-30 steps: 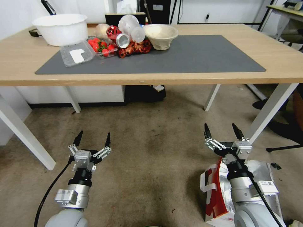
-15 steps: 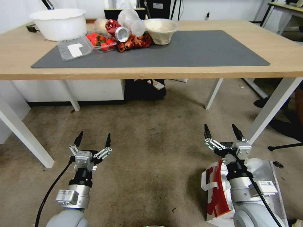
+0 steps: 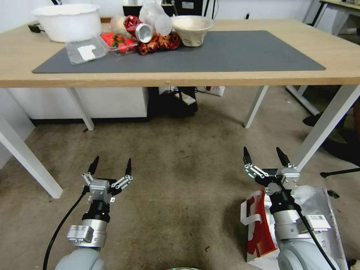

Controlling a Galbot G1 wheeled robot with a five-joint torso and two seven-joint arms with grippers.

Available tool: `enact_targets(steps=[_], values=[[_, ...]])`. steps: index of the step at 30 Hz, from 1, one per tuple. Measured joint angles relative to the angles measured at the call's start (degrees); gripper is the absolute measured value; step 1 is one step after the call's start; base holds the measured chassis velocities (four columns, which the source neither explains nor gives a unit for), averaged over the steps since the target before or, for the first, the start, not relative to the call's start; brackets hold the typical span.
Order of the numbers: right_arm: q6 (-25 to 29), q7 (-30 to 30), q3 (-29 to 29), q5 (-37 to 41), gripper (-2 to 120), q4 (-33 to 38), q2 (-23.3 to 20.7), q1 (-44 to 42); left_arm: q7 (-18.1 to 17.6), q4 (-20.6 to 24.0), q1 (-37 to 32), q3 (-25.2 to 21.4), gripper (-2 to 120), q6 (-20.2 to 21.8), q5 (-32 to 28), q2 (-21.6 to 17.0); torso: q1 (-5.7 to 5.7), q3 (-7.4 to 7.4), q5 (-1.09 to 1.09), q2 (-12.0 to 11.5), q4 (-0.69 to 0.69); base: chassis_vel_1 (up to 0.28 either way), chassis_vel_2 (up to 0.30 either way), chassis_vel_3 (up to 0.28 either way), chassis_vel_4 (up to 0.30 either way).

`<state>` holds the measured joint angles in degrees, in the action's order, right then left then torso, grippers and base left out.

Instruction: Pick up the food delivery bag from the floor and place it on the table.

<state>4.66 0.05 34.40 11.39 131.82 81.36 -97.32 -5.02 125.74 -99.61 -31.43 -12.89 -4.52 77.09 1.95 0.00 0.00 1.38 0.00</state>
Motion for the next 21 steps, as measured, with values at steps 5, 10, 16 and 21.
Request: enact_targets(steps=[5, 10, 16, 21], values=[[0.04, -0.01, -0.11, 0.02, 100, -0.02, 0.05, -0.11, 0.00, 0.05, -0.11, 0.02, 99, -0.03, 0.11, 0.14, -0.07, 0.00, 0.00, -0.10, 0.00, 0.000, 0.000, 0.000, 0.000], [0.07, -0.03, -0.12, 0.02, 100, -0.17, 0.01, -0.04, 0.29, 0.06, 0.06, -0.02, 100, -0.71, -0.51, 0.12, -0.07, 0.00, 0.00, -0.04, 0.00, 0.000, 0.000, 0.000, 0.000], [0.02, 0.05, 0.56, 0.64, 100, -0.27, -0.68, 0.16, 0.31, -0.50, 0.85, -0.17, 100, -3.18, -1.39, -0.07, -0.06, 0.00, 0.00, 0.14, 0.00, 0.000, 0.000, 0.000, 0.000], [-0.24, 0.11, 1.42, 0.74, 100, -0.23, -1.29, -0.06, -0.01, -0.62, 1.02, -0.55, 100, -3.31, -1.56, -0.38, -0.03, 0.00, 0.00, 0.21, 0.00, 0.000, 0.000, 0.000, 0.000]])
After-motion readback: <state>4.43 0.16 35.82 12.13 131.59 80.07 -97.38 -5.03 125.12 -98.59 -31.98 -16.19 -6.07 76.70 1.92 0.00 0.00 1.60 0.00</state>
